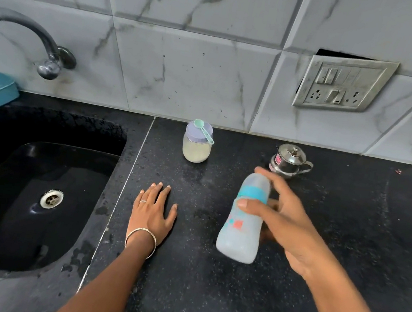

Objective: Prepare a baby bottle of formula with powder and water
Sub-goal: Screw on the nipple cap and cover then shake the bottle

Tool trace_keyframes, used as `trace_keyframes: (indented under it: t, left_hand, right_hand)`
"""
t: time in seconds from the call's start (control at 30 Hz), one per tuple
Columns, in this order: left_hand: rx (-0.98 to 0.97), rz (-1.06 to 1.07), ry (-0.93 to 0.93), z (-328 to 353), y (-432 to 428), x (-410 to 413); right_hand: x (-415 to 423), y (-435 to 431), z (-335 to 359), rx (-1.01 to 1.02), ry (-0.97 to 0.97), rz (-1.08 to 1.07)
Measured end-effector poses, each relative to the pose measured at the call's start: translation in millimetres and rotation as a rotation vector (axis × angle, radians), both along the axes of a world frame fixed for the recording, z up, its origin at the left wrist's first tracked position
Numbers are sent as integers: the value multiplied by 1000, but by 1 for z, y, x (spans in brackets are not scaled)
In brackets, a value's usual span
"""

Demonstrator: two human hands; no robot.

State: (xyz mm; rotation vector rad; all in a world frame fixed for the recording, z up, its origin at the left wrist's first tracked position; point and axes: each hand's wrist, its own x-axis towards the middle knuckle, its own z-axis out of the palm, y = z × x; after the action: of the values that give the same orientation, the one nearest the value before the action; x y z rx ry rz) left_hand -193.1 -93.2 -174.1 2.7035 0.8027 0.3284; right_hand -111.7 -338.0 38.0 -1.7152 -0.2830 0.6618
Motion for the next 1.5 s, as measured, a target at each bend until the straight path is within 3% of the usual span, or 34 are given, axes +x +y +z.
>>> trace_keyframes:
  t: [0.13, 0.3, 0.47, 0.6, 0.67, 0.77, 0.83, 0.93, 1.1, 1.27, 1.43, 1.5]
  left_hand:
    - [-3, -2, 12, -1, 0, -1]
    - [-9, -6, 23, 1, 0, -1]
    - [-10, -8, 21, 2, -1, -1]
    - [-7, -6, 15, 3, -2, -1]
    - [-10, -9, 7, 2, -1, -1]
    - [-4, 0, -9, 1, -1, -1]
    - [1, 4, -18, 0, 0, -1]
    - [-3, -1, -16, 2, -1, -1]
    - [-12, 1, 1, 2, 0, -1]
    - [-10, -2, 4, 3, -1, -1]
    - [-28, -2, 0, 4, -2, -1]
    - [-33, -2, 3, 4, -2, 0]
  right_hand:
    - [11, 2, 3, 237, 31, -326]
    - [13, -8, 7, -44, 50, 26]
    - [23, -9, 14, 211, -27, -320]
    - [18, -15, 11, -127, -20, 93]
    - [21, -17, 12, -65, -37, -18]
    - [21, -12, 9, 203, -31, -340]
    - [18, -10, 2, 128, -70, -283]
    - [16, -13, 3, -104, -33, 12]
    - [14, -7, -1, 220, -43, -374]
    - [8, -8, -11, -108, -68, 14]
    - [9, -4, -15, 205, -54, -398]
    - [6, -5, -18, 150, -54, -294]
